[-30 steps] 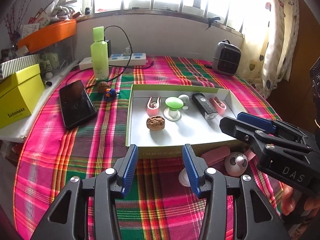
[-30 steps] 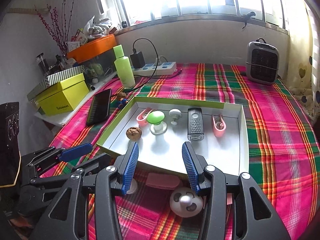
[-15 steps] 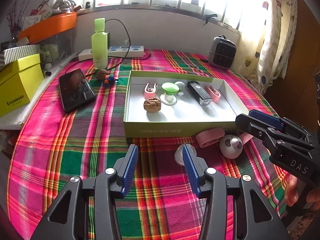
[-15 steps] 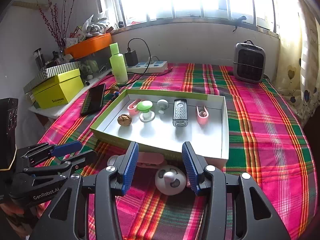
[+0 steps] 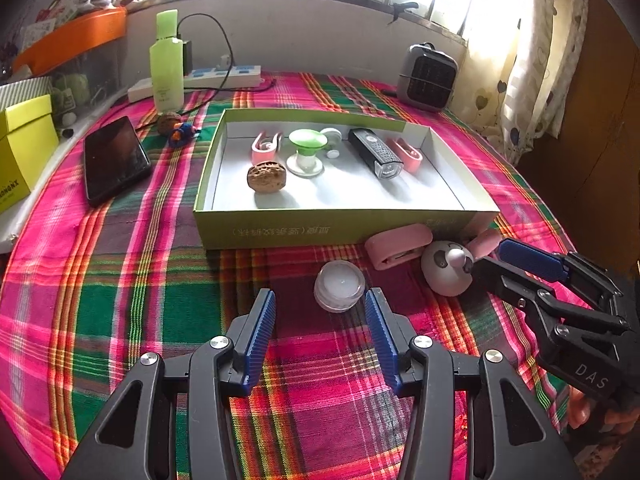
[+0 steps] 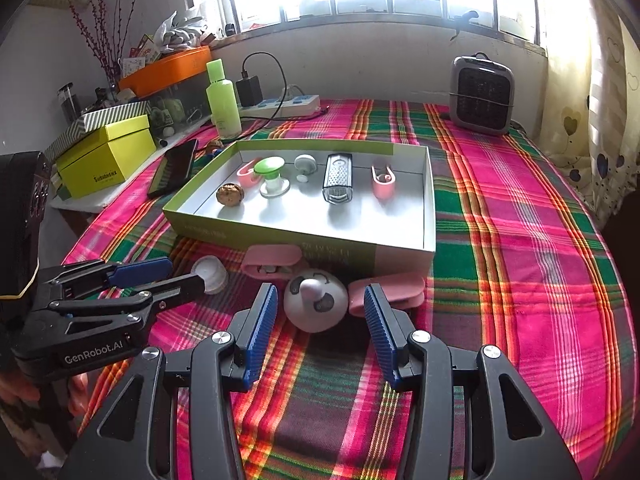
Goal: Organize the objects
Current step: 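Move the left gripper to the clear round cup while the right approaches the pink case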
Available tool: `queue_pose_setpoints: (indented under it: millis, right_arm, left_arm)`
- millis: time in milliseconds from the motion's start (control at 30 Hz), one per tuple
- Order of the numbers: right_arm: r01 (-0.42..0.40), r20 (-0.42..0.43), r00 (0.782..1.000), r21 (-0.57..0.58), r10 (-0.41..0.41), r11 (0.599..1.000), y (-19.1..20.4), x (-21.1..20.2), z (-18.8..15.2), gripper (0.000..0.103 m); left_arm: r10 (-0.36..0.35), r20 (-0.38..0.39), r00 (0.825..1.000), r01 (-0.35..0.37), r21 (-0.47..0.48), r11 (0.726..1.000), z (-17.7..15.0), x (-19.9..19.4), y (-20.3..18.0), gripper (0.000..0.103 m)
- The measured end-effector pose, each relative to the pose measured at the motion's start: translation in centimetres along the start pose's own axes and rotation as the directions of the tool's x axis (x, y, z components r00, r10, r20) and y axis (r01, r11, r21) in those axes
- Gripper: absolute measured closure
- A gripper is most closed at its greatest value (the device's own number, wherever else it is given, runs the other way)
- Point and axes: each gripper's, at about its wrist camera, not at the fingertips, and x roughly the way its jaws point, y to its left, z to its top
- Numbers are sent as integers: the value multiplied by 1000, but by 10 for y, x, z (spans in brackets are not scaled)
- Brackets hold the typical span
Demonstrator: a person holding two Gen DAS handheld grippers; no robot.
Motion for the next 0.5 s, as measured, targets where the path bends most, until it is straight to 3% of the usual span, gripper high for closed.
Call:
queue_pose_setpoints:
  millis: [500]
  right_arm:
    - [9, -13, 1000, 27, -9, 1000, -14, -2, -4, 56]
  left_arm:
    - [7, -13, 1000, -7, -13, 1000, 7, 15, 1, 57]
